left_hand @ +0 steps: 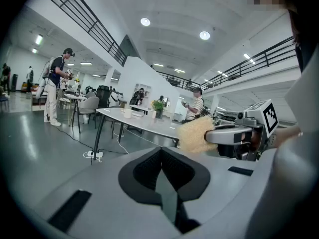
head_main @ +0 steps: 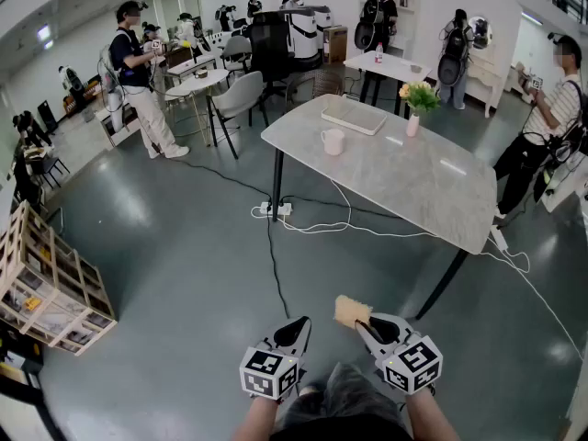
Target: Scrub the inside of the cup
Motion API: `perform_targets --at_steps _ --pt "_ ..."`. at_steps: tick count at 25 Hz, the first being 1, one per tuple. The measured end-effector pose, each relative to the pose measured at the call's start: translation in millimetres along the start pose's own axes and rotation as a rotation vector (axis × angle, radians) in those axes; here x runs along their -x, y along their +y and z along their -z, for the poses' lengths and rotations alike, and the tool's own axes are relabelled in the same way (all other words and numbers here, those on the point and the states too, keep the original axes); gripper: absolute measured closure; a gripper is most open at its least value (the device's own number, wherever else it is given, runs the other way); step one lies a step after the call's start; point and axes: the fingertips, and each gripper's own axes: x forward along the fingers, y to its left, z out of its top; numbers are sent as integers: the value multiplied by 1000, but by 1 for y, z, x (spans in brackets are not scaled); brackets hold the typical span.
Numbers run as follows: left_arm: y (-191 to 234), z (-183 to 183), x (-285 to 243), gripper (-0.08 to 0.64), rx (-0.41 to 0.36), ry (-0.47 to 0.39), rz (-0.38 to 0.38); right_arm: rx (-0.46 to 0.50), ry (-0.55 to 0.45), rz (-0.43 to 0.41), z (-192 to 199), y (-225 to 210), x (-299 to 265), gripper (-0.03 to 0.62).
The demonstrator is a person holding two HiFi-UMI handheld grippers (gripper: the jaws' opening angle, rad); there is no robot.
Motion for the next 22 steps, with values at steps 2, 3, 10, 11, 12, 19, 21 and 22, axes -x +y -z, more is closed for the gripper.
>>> perform_targets --at_steps 2,3,10,11,12,19,21,22 --pt "7 -1 -6 546 -9 9 7 -8 -8 7 0 -5 -11 532" --pt "11 -1 -9 546 -13 14 9 -10 -11 12 1 -8 -16 532" --pt "45 -10 -47 546 7 43 -23 -16 -1 -16 -3 -39 -60 532" --pt "49 -14 -55 546 10 45 -25 -16 5 -25 -6 -45 -66 532" --pt "53 -19 -64 546 12 46 -26 -13 11 -31 -9 -52 -73 532" --pt "75 -62 -138 546 9 27 -15 17 35 -50 -35 -112 -112 532" --pt "80 -73 -155 546 10 25 -14 17 42 -56 -42 -128 -122 532" --pt "83 -78 -163 546 12 27 -15 16 43 -62 -45 -135 -126 532"
